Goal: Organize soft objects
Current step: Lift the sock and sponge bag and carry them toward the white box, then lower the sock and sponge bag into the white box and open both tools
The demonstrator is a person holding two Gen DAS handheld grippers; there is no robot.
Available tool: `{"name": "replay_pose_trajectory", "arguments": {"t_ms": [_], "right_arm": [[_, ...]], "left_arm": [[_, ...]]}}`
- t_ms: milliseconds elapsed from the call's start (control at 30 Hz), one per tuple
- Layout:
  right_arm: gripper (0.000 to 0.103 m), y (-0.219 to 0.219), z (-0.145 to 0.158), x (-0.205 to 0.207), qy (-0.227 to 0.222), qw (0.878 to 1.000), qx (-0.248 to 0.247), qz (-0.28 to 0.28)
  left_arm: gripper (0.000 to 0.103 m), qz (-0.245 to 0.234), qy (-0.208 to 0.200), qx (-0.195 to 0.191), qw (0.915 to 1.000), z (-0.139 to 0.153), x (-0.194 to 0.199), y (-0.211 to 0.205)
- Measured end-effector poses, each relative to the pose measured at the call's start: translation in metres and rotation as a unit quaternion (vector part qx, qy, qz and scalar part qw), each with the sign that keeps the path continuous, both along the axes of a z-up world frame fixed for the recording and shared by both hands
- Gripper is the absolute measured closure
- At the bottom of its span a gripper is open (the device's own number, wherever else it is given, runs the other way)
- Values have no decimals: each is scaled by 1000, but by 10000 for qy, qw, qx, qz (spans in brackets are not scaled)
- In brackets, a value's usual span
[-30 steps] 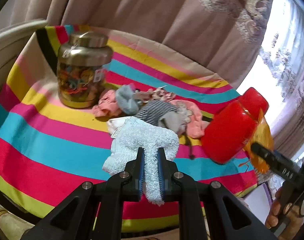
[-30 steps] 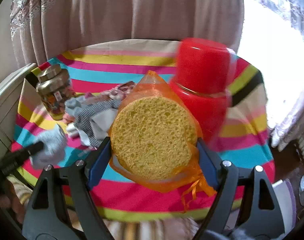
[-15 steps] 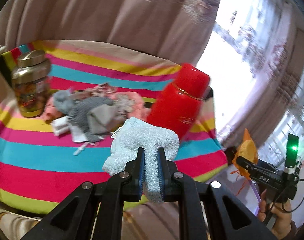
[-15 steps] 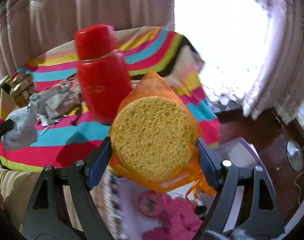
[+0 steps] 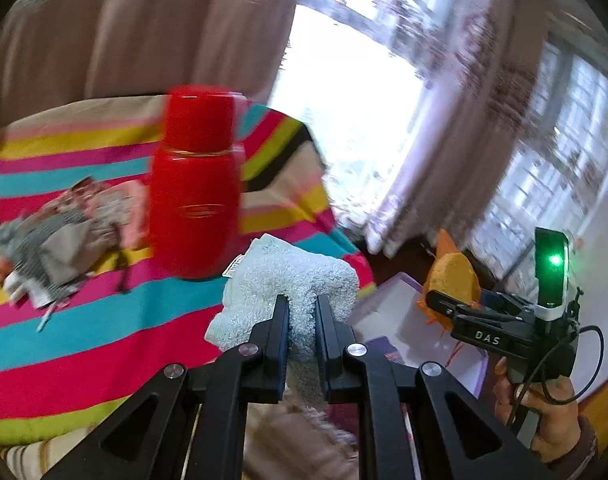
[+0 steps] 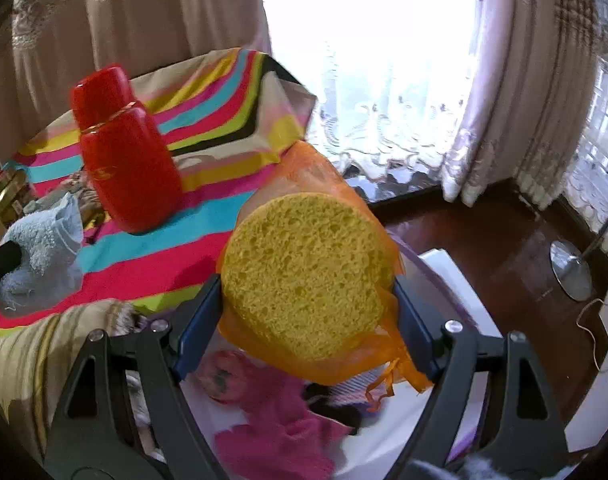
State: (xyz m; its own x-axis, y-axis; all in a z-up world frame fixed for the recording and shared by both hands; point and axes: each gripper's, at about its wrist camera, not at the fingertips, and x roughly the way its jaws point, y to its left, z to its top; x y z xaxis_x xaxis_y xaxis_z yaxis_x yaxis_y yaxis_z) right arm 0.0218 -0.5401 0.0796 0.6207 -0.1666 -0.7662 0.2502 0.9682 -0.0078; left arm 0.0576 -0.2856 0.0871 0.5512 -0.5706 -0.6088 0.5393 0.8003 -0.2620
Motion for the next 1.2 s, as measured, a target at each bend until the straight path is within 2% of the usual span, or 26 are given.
{"name": "replay_pose_trajectory", "arguments": {"t_ms": [433,567,633,700,800,967,1200], "right_arm": [[20,-64,-18,-34,328,9975,-74,-626],[20,-78,-21,-37,364,9963,-54,-774],[20,-82,-22,-38,367,9958,-65,-835],[20,-84,-23,-41,388,9955,-65,-859],[20,-88,-27,-41,421,9952,-67,-885],[19,-89,-35,-39,563,9944,10,-890],[17,-89,-34,-40,713,9932,-80,-917]], "left_arm": [[90,-993,56,347,9944,-12,-6,-93],[85,-1165,210,552,9914,-23,0,-117],[78,-1167,344,747,9898,-35,5,-127],[63,-1085,422,859,9895,-43,6,-129],[56,-969,511,778,9909,-45,8,-120],[50,-827,421,704,9932,-40,8,-110],[50,-741,474,604,9943,-40,12,-103]]}}
